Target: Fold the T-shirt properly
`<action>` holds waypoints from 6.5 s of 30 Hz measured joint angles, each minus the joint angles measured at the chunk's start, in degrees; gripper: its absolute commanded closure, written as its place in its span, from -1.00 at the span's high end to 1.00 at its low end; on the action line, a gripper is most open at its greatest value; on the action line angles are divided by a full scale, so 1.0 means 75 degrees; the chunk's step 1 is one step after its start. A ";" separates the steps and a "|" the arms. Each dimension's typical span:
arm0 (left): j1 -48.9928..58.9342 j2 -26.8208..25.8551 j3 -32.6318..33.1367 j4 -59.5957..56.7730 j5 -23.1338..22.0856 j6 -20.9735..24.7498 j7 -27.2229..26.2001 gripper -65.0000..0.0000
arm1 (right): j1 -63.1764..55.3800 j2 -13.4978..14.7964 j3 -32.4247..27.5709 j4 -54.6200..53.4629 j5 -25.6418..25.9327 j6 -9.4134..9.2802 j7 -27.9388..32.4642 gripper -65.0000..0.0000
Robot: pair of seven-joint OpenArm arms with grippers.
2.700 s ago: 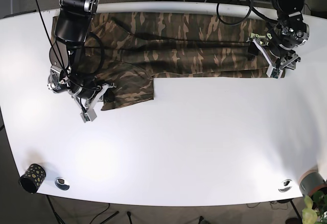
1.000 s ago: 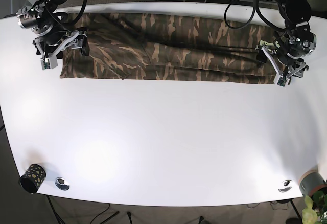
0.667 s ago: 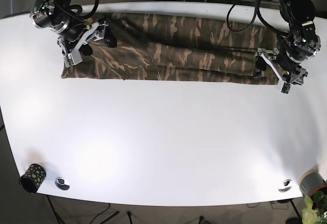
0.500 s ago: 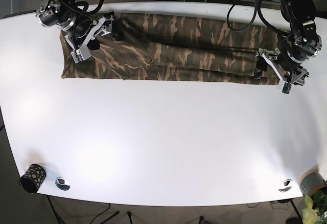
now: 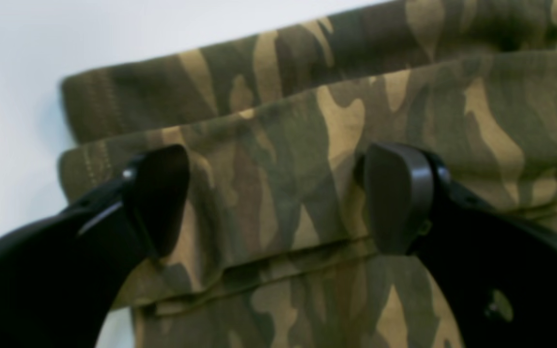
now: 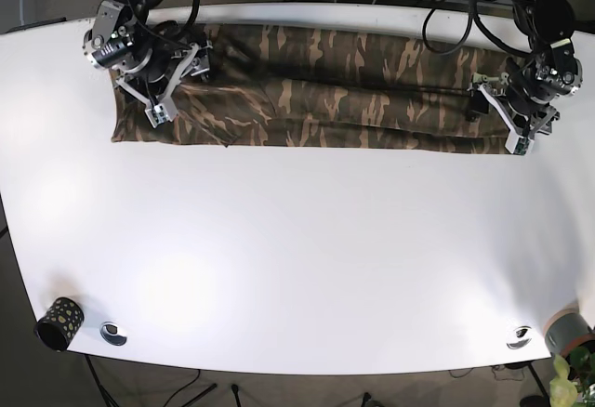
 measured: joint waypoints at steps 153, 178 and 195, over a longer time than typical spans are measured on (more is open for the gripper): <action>-0.2098 0.2882 0.6359 0.1702 0.0755 0.0484 0.1687 0.38 | 0.1690 0.0122 0.0017 -0.0659 -0.0592 -0.0017 -0.0169 0.63; -0.1172 0.1798 0.1157 0.2390 0.0764 -0.0906 0.1711 0.37 | 0.1661 -0.0420 -0.0385 -0.1003 0.2611 -0.0035 -0.1309 0.64; -0.0889 0.1673 0.1198 0.2355 0.0740 -0.0959 0.1693 0.37 | 0.1728 -0.0860 -0.1824 -0.1297 0.1740 -0.0029 -0.0755 0.50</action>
